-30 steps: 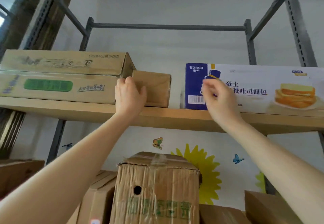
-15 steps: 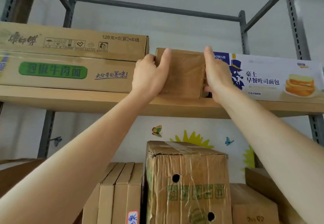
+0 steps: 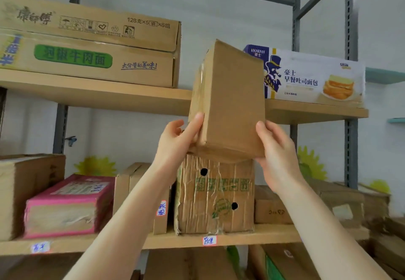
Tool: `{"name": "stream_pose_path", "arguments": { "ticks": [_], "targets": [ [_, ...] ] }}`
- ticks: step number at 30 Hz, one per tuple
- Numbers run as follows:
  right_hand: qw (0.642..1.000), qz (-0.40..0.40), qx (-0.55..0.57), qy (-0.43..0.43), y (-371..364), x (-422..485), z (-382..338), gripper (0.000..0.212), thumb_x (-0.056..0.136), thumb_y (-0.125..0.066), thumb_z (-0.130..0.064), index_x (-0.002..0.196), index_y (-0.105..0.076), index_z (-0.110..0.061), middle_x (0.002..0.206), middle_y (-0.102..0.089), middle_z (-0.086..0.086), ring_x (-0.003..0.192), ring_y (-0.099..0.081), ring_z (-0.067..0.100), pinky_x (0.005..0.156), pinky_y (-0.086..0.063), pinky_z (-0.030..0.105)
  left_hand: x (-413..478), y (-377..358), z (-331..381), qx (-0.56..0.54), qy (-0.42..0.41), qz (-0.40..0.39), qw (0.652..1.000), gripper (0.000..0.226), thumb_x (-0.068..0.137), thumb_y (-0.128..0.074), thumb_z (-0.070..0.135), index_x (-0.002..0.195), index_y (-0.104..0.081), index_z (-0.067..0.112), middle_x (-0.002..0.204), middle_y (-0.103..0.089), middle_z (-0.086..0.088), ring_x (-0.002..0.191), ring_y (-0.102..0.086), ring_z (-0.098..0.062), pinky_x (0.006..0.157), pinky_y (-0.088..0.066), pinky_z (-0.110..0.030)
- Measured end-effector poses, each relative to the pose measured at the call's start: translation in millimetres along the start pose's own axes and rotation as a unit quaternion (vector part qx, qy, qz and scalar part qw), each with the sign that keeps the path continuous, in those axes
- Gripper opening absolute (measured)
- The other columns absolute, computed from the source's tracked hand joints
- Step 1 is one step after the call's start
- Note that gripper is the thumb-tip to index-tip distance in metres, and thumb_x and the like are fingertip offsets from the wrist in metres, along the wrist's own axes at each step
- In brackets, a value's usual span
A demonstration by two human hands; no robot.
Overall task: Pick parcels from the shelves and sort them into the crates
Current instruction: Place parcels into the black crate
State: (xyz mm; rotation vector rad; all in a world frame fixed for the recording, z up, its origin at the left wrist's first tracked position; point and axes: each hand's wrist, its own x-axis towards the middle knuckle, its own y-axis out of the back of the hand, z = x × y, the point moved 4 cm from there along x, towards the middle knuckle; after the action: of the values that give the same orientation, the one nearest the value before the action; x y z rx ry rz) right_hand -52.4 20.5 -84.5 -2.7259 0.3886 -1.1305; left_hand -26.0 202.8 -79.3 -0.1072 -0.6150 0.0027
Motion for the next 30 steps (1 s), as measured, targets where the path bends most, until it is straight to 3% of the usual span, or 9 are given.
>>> {"name": "stream_pose_path", "arguments": {
  "ticks": [2,7,11,16,18,22,24,27,30],
  "targets": [
    [0.997,-0.022,0.068,-0.025,10,-17,15,0.039,0.094,-0.048,-0.028,0.133,-0.047,-0.025,0.128,-0.057,-0.002,0.115,-0.055,0.014,0.093,-0.05,0.039,-15,-1,-7,0.014,0.031,-0.064,0.997,0.092,0.054,-0.064,0.074,0.125,-0.052,0.017,0.116,-0.064,0.003,0.102,-0.062,-0.01,0.081,-0.046,-0.024],
    [1.0,-0.012,-0.01,-0.009,30,-42,39,0.031,0.094,-0.046,-0.027,0.116,-0.051,-0.048,0.133,-0.055,-0.005,0.122,-0.052,0.011,0.105,-0.041,0.043,-49,2,-19,-0.005,-0.038,-0.047,0.998,0.028,0.083,-0.065,0.029,0.107,-0.065,0.014,0.098,-0.072,-0.004,0.09,-0.068,-0.018,0.079,-0.055,-0.03],
    [0.993,-0.091,-0.019,-0.075,29,-55,46,0.062,0.064,-0.049,-0.075,0.115,-0.057,-0.04,0.119,-0.064,-0.011,0.114,-0.057,0.01,0.099,-0.043,0.036,-71,-4,-26,0.067,-0.127,0.003,0.99,0.033,0.085,-0.063,0.023,0.118,-0.062,0.019,0.105,-0.069,0.004,0.097,-0.066,-0.01,0.078,-0.057,-0.024],
    [0.969,-0.106,0.142,-0.169,31,-53,60,0.058,0.075,-0.05,-0.054,0.127,-0.053,-0.03,0.121,-0.066,-0.001,0.111,-0.063,0.016,0.085,-0.053,0.037,-83,-23,-26,0.082,-0.136,-0.115,0.981,0.023,0.086,-0.045,0.049,0.106,-0.055,0.053,0.14,-0.041,0.019,0.134,-0.03,0.006,0.091,-0.042,-0.004],
    [0.959,-0.091,0.193,-0.187,35,-51,71,0.058,0.077,-0.051,-0.05,0.129,-0.053,-0.025,0.123,-0.065,0.001,0.111,-0.063,0.016,0.076,-0.055,0.033,-81,-24,-28,0.119,-0.153,-0.093,0.977,0.028,0.088,-0.054,0.039,0.109,-0.046,0.057,0.144,-0.033,0.019,0.138,-0.019,0.007,0.103,-0.04,-0.017],
    [0.954,-0.104,0.211,-0.185,43,-52,79,0.049,0.08,-0.047,-0.046,0.122,-0.057,-0.023,0.116,-0.069,0.001,0.103,-0.067,0.014,0.069,-0.058,0.028,-76,-20,-39,0.123,-0.104,-0.047,0.986,0.078,0.072,-0.071,0.041,0.14,-0.032,0.033,0.138,-0.044,0.018,0.126,-0.041,0.005,0.103,-0.043,-0.029],
    [0.958,-0.112,0.195,-0.179,47,-51,80,0.047,0.08,-0.047,-0.046,0.119,-0.06,-0.022,0.115,-0.069,0.002,0.102,-0.067,0.014,0.073,-0.058,0.03,-77,-23,-40,0.121,-0.098,-0.068,0.986,0.06,0.069,-0.072,0.041,0.121,-0.043,0.036,0.118,-0.056,0.024,0.108,-0.054,0.01,0.088,-0.052,-0.019],
    [0.976,-0.082,0.122,-0.163,61,-53,80,0.056,0.077,-0.051,-0.058,0.122,-0.059,-0.025,0.129,-0.06,0.003,0.117,-0.058,0.011,0.106,-0.04,0.04,-77,-25,-42,0.089,-0.093,-0.065,0.99,0.032,0.077,-0.071,0.028,0.095,-0.048,0.041,0.094,-0.06,0.025,0.084,-0.062,0.009,0.069,-0.056,-0.02],
    [0.996,0.057,-0.01,-0.062,85,-64,74,0.045,0.085,-0.049,-0.051,0.126,-0.049,-0.033,0.129,-0.056,-0.009,0.12,-0.051,-0.001,0.107,-0.039,0.031,-78,-35,-52,0.01,-0.051,-0.094,0.994,0.03,0.082,-0.065,0.025,0.111,-0.06,0.034,0.099,-0.07,0.004,0.088,-0.07,-0.011,0.071,-0.058,-0.028]
  ]
}}
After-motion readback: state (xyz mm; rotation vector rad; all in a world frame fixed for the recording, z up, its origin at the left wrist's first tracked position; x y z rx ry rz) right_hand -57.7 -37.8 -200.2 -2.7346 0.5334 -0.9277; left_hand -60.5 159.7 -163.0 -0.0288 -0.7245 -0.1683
